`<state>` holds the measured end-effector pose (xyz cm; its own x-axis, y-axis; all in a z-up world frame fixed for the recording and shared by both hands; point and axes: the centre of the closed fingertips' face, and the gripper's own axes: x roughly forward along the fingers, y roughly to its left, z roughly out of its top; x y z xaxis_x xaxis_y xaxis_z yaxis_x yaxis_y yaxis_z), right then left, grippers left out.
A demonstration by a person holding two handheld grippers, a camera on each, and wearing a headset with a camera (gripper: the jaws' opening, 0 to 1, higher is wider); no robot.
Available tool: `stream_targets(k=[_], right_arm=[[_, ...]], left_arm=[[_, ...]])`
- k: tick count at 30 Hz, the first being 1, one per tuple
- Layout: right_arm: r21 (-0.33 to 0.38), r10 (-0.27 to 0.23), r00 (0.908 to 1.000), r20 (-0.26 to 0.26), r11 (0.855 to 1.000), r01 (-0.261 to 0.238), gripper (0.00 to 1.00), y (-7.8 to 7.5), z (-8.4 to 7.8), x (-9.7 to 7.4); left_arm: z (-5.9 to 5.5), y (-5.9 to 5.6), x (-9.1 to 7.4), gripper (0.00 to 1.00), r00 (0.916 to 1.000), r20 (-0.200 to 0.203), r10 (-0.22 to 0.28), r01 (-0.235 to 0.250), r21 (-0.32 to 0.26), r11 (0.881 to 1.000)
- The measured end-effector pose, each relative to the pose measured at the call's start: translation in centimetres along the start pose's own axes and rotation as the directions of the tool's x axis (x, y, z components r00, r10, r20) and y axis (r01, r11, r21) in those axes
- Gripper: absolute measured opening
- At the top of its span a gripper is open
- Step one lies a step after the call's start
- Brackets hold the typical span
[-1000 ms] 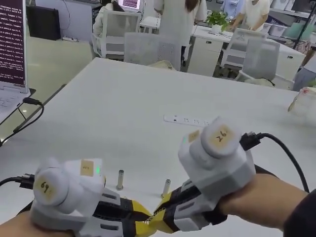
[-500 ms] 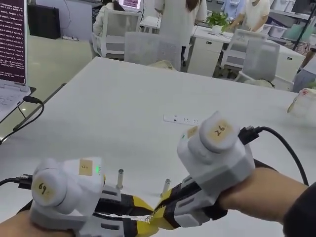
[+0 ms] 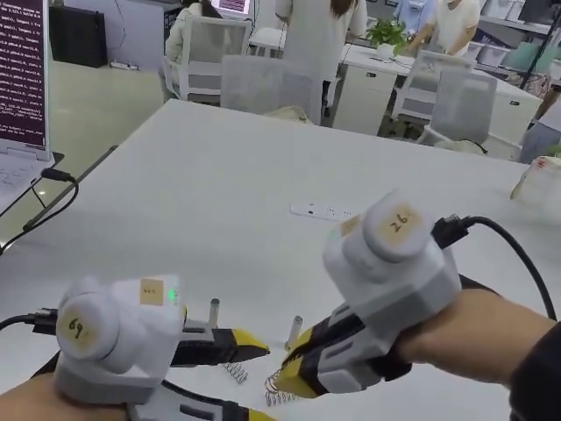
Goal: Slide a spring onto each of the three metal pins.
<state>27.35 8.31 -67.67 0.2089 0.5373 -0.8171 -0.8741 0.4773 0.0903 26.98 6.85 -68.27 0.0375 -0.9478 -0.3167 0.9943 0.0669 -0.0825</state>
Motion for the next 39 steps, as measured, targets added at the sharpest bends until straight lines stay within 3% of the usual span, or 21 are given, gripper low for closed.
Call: stream_targets(k=[1,8,21,39], right_arm=[[0.001,-0.001,1.0000,0.000,1.000,0.001,0.08,-0.1,0.0,-0.1],[0.004,-0.014,0.9999,-0.002,1.000,0.014,0.08,-0.7,-0.2,-0.7],[0.023,-0.060,0.9981,-0.011,0.998,0.060,0.08,-2.9,-0.9,-2.7],[0.052,-0.170,0.9840,-0.053,0.984,0.173,0.08,-8.6,-2.6,-6.6]], left_arm=[[0.0,-0.2,0.1,0.61,1.0000,0.002,-0.009,0.009,-0.028,1.000],[-0.2,-0.4,0.1,0.72,0.9999,-0.014,-0.007,0.007,-0.031,0.999],[0.7,-0.3,-0.7,0.72,1.0000,0.007,0.005,-0.004,-0.029,1.000],[1.6,0.1,-3.0,0.70,0.9963,0.049,0.071,-0.070,-0.026,0.997]])
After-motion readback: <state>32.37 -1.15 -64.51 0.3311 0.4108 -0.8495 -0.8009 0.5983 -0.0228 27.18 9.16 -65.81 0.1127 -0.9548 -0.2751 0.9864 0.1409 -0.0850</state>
